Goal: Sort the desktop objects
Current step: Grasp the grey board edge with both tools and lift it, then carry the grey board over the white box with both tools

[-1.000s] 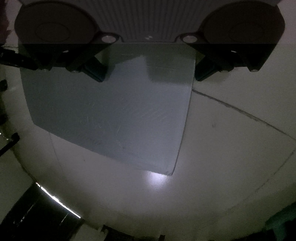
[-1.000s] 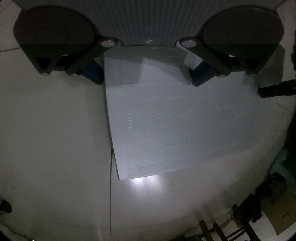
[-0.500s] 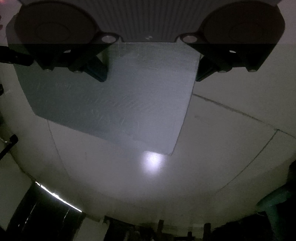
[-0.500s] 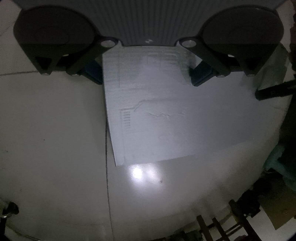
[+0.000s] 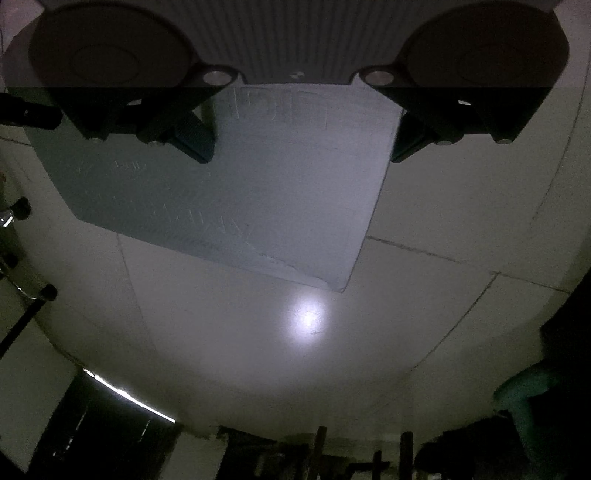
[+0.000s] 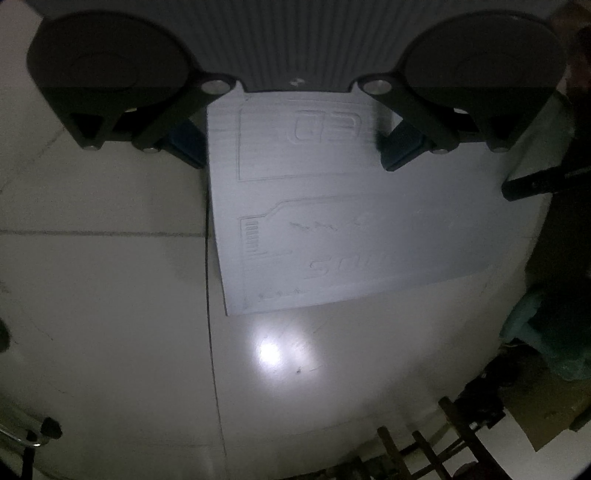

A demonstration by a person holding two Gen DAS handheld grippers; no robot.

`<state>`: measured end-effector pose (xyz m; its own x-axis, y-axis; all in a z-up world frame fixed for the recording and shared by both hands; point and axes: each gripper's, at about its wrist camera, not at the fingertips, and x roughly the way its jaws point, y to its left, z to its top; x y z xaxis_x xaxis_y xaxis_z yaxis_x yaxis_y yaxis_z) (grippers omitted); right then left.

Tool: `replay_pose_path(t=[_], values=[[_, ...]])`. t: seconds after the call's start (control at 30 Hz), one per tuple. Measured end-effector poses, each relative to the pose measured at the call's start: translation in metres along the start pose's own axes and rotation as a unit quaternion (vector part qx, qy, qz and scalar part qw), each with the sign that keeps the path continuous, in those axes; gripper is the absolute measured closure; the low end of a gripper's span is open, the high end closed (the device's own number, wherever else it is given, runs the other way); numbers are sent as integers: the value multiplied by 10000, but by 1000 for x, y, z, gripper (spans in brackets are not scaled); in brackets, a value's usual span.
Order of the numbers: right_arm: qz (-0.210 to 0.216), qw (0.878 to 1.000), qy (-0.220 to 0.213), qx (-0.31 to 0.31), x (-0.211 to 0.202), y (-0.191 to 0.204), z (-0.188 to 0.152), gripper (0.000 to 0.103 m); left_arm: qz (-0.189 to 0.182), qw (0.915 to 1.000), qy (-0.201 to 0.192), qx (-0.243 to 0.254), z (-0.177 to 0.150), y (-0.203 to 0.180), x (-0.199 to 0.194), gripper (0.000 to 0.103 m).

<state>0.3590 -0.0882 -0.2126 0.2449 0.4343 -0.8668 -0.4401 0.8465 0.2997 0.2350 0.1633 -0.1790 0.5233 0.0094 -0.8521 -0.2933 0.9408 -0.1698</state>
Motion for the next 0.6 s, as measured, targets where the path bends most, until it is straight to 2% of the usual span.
replay_pose_path(t=[0.13,0.27,0.47,0.6], values=[[-19,10000,-66,-7,-19,12,-21,2,-19,10000,-48,26,-11,-4,-16,5],[-48,9998,-207,43,-39,26,-37,2,-52,9999,-104,13,-3,-20,-20,5],[23,9994,-332,101,-74,51,-59,2,-42,9994,-337,47,-21,-13,-72,5],[70,9984,-544,113,-117,64,-78,2,-91,9982,-569,141,-35,-12,-119,5]])
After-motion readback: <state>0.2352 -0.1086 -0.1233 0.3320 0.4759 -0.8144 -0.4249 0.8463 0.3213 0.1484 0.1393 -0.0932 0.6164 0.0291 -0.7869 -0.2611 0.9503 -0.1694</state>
